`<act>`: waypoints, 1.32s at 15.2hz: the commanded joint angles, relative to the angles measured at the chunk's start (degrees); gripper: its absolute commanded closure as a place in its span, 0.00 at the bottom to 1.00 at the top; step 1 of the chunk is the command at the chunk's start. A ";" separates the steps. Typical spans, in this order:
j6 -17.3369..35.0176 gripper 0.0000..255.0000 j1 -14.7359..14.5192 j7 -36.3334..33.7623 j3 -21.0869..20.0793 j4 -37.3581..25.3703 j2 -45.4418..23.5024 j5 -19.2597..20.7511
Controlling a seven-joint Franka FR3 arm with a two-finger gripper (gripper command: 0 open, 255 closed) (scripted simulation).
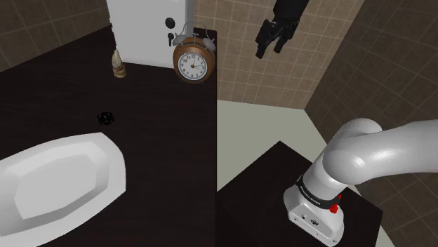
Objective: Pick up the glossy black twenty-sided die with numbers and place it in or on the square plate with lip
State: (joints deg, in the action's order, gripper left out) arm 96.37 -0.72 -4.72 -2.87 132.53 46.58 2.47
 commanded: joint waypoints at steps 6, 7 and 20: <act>1.96 0.00 -1.49 -5.77 -5.48 -2.47 -6.42 -2.97; 2.34 0.00 -1.74 -6.91 -6.56 -3.15 -7.85 -3.46; 5.79 0.00 -3.83 -22.27 -19.95 -17.54 -30.30 -5.08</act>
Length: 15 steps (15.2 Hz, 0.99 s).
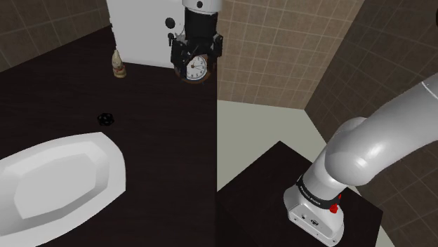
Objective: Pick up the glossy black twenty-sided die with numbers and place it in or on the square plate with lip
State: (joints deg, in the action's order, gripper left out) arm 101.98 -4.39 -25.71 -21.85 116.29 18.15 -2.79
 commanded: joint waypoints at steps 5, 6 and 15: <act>0.11 0.00 -1.45 -7.91 -5.46 -9.78 -12.60 2.79; -0.06 0.00 -1.87 -9.28 -6.24 -11.72 -14.91 3.56; -4.95 0.00 -9.93 -20.46 -9.91 -33.96 -37.76 12.45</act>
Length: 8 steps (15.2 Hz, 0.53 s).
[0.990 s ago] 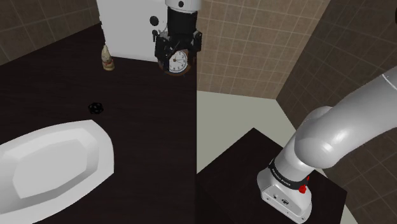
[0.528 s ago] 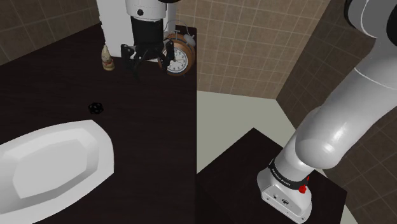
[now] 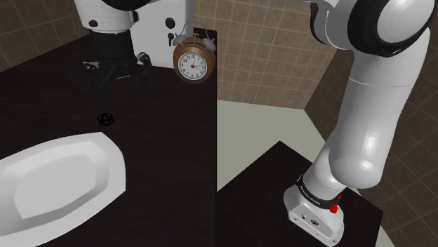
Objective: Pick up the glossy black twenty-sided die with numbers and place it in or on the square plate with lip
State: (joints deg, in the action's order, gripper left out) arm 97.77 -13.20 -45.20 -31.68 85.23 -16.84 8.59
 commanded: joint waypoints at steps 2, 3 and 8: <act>-2.86 0.00 -4.07 -2.71 0.02 -9.60 -8.35 3.06; -4.12 0.00 -5.72 -3.43 0.19 -13.36 -11.26 4.02; -3.15 0.00 -7.23 -4.22 0.56 -14.97 -14.27 4.87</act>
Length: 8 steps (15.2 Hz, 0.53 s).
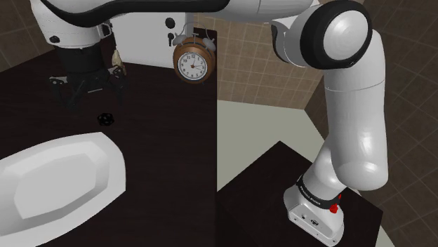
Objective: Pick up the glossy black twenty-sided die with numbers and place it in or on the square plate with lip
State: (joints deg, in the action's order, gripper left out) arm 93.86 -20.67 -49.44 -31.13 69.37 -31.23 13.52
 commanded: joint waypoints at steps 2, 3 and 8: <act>2.45 0.00 0.59 -0.07 0.00 2.84 0.35 -0.10; 3.27 0.00 0.75 -0.12 0.01 3.77 0.43 -0.11; 4.54 0.00 0.98 -0.20 0.03 5.16 0.52 -0.11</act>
State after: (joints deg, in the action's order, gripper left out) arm 98.31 -19.70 -49.63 -31.10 74.44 -30.72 13.41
